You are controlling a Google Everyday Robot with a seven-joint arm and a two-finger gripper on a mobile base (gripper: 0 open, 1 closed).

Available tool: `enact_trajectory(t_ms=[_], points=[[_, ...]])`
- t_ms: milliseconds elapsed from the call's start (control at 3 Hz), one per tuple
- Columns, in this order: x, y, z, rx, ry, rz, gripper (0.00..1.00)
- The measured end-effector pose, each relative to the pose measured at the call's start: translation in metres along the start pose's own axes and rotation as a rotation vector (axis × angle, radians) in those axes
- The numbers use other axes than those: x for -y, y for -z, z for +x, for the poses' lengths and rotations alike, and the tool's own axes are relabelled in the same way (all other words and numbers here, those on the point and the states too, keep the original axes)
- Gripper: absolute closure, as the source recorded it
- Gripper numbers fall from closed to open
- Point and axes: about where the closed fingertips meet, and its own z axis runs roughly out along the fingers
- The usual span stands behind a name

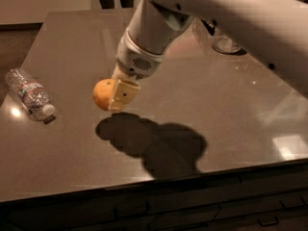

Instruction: Move orange near water bottle

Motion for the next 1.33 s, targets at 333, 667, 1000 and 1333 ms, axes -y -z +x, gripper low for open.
enact_trajectory(t_ms=[333, 667, 1000, 1333], points=[[0.005, -0.022, -0.030, 0.042, 0.041, -0.035, 1.00], [0.009, -0.041, -0.050, 0.071, 0.071, -0.061, 1.00], [0.015, -0.058, -0.061, 0.082, 0.081, -0.078, 1.00], [0.021, -0.075, -0.064, 0.079, 0.072, -0.088, 1.00]])
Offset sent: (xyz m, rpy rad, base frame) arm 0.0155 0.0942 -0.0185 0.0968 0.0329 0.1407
